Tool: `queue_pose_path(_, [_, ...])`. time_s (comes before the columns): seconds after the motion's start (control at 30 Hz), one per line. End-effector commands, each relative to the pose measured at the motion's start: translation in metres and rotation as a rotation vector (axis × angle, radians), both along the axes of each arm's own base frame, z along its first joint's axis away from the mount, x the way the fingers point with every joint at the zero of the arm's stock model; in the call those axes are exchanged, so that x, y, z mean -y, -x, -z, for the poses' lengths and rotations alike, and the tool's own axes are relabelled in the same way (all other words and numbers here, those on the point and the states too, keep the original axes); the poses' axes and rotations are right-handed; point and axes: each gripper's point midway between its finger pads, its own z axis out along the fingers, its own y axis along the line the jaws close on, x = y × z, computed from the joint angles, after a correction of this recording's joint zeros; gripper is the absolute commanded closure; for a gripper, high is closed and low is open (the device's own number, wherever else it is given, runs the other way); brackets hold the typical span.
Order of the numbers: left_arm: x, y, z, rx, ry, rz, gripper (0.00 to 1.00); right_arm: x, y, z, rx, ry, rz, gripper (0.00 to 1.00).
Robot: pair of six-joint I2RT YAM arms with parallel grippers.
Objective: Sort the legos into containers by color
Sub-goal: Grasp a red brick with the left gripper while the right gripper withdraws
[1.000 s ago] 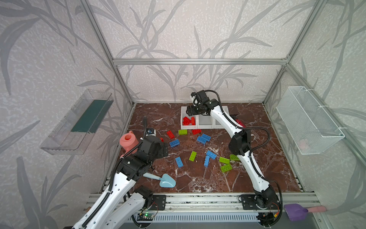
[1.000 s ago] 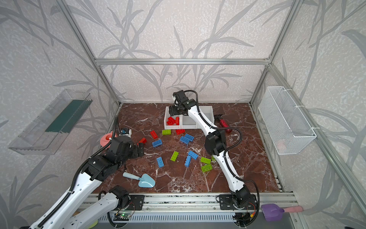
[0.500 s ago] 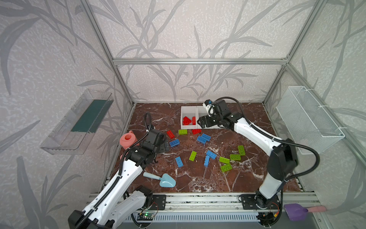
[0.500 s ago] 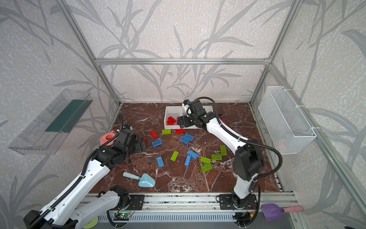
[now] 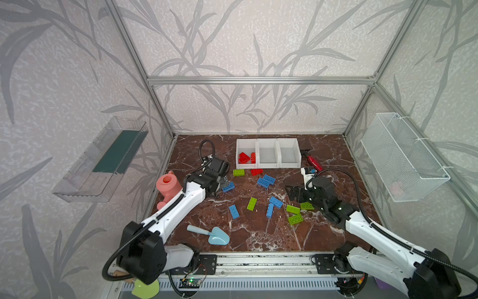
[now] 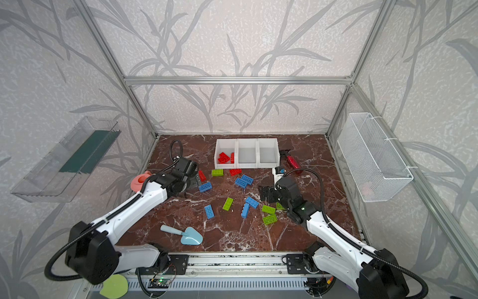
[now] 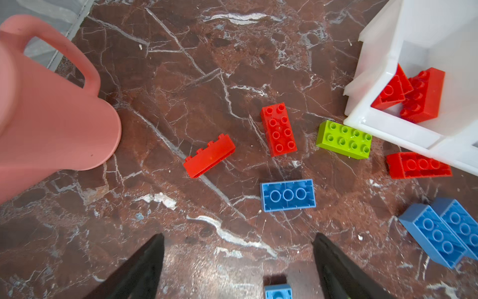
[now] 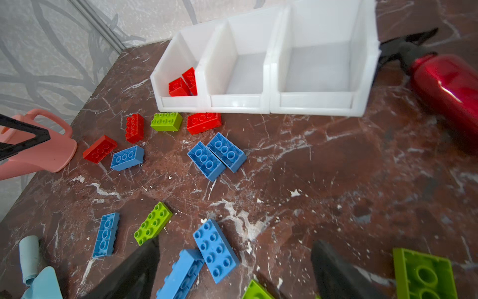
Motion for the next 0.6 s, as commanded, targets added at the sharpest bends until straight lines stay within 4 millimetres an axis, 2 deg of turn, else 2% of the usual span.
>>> queue_pose_path(0.0, [-0.004, -0.018, 0.003, 0.01, -0.016, -0.064, 0.12, 0.014, -0.004, -0.013, 0.097, -0.089, 0.102, 0.08])
queue_pose_path(0.13, [0.004, -0.04, 0.018, -0.011, -0.01, -0.081, 0.12, 0.012, 0.001, -0.006, 0.111, -0.155, 0.101, 0.08])
queue_pose_path(0.3, [0.01, -0.066, 0.039, -0.05, -0.026, -0.104, 0.11, 0.009, 0.0, 0.013, 0.067, -0.154, 0.104, 0.08])
queue_pose_path(0.57, [0.012, -0.097, 0.072, -0.099, -0.02, -0.133, 0.11, 0.008, 0.0, 0.016, 0.063, -0.158, 0.101, 0.08])
